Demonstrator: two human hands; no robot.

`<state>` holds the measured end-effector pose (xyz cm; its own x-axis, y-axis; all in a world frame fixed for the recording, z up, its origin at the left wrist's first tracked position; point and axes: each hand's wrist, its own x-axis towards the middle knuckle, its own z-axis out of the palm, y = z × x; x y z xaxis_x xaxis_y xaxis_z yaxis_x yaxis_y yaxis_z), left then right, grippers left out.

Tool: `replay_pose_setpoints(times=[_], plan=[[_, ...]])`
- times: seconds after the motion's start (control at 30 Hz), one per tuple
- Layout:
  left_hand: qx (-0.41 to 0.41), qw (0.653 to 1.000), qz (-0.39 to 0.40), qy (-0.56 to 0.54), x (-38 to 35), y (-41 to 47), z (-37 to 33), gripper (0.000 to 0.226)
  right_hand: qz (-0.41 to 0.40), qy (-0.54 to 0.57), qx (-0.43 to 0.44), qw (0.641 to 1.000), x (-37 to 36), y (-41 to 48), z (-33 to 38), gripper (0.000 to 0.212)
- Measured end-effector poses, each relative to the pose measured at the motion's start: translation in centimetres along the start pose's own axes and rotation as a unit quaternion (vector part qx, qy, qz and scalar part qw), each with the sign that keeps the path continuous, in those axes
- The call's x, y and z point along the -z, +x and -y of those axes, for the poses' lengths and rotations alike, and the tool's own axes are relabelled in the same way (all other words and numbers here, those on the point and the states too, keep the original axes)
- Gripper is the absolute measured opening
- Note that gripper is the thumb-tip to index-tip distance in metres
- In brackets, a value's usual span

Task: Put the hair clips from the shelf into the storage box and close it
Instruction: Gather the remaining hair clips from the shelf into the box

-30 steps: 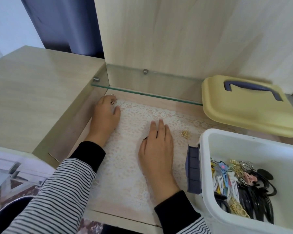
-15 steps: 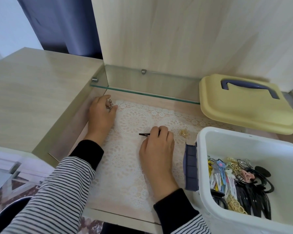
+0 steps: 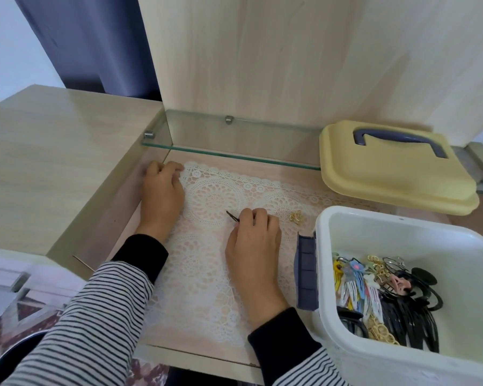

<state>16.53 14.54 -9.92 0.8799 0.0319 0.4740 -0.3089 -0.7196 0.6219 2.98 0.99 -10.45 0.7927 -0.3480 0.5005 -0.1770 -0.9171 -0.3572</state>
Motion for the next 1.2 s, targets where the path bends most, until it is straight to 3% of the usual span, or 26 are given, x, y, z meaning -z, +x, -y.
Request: replay_pose_setpoints(times=[0.17,0.3,0.53,0.7,0.9,1.07,1.2], plan=[[0.021,1.000,-0.014,0.001,0.0,-0.1,-0.3,0.013,-0.008,0.022,0.021,1.000,0.0,0.2,0.0,0.015],[0.010,0.999,-0.031,0.008,0.3,-0.1,-0.3,0.014,-0.013,0.029,0.025,0.999,-0.1,0.3,0.1,0.019],[-0.052,0.996,-0.068,0.002,1.0,-0.4,-1.1,0.005,-0.020,0.045,0.048,0.998,0.4,0.2,0.4,0.020],[-0.082,0.994,0.024,-0.072,1.5,-1.6,-2.9,0.020,0.002,0.085,0.046,0.995,2.2,-0.4,1.6,0.023],[-0.124,0.987,0.033,-0.099,3.0,-3.1,-5.4,0.023,0.008,0.155,0.056,0.986,6.9,-0.4,4.3,0.032],[-0.155,0.980,0.031,-0.124,4.9,-4.1,-8.7,0.023,-0.076,0.117,0.079,0.987,13.2,1.0,4.4,0.025],[-0.237,0.960,-0.005,-0.147,5.3,-4.1,-12.5,0.019,-0.003,0.103,0.083,0.991,18.7,4.0,0.3,0.010]])
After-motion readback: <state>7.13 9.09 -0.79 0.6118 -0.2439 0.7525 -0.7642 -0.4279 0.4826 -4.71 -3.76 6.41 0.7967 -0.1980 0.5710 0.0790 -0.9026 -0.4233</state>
